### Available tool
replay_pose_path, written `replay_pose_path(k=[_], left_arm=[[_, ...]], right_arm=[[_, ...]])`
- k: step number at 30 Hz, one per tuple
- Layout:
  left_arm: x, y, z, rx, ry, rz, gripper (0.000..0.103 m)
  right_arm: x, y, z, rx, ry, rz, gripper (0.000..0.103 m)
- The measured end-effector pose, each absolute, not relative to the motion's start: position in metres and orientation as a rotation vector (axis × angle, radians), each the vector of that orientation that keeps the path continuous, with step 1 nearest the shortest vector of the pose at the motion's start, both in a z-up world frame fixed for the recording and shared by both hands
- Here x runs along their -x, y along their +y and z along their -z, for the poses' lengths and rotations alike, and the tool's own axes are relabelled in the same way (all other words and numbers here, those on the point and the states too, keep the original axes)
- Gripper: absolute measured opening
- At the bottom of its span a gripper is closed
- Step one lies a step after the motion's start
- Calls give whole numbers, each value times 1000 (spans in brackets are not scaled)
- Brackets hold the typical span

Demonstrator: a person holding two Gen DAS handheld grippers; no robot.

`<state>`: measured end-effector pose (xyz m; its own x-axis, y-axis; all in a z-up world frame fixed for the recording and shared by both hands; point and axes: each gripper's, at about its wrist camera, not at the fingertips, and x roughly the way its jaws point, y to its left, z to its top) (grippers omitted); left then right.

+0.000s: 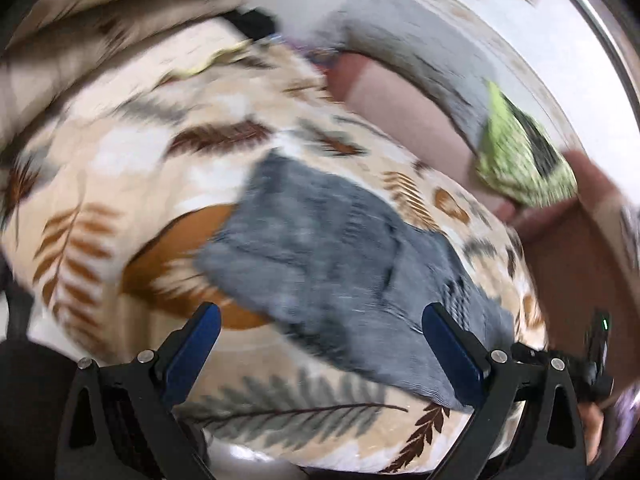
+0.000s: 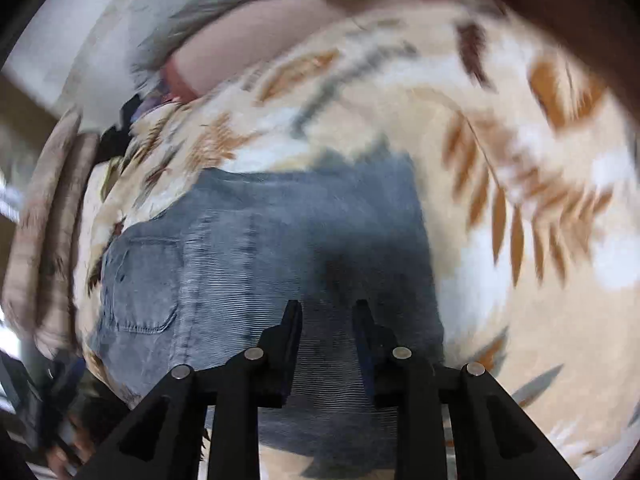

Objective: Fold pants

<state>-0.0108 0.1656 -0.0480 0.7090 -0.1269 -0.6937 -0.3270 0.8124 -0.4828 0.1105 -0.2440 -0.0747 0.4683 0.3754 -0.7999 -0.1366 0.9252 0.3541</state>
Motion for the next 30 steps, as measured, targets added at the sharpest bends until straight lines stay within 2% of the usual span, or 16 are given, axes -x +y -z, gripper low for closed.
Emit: replay_pose_path(k=[4, 6, 7, 10, 12, 19, 22, 24, 30], left_arm=[[18, 196, 66, 790, 821, -141, 101], [18, 205, 73, 847, 836, -143, 101], [15, 207, 76, 864, 846, -136, 101], [6, 208, 81, 908, 851, -103, 101], [-3, 207, 87, 937, 869, -84, 101], [-26, 203, 96, 995, 879, -49, 100], [-34, 200, 98, 1026, 873, -17, 100], [-36, 200, 99, 1033, 870, -19, 100], [-35, 205, 102, 1085, 840, -14, 100]], right_arm=[[-91, -192, 56, -245, 1012, -479, 35], [-83, -151, 57, -211, 1029, -603, 52], [-81, -136, 60, -202, 1030, -640, 65], [-89, -105, 81, -192, 1074, -655, 65], [-109, -91, 118, -154, 1204, -590, 65], [-94, -81, 85, -131, 1077, -628, 65], [-112, -74, 123, -138, 1208, -598, 68], [-105, -74, 120, -145, 1135, -619, 70], [-107, -70, 121, -164, 1138, -640, 73]])
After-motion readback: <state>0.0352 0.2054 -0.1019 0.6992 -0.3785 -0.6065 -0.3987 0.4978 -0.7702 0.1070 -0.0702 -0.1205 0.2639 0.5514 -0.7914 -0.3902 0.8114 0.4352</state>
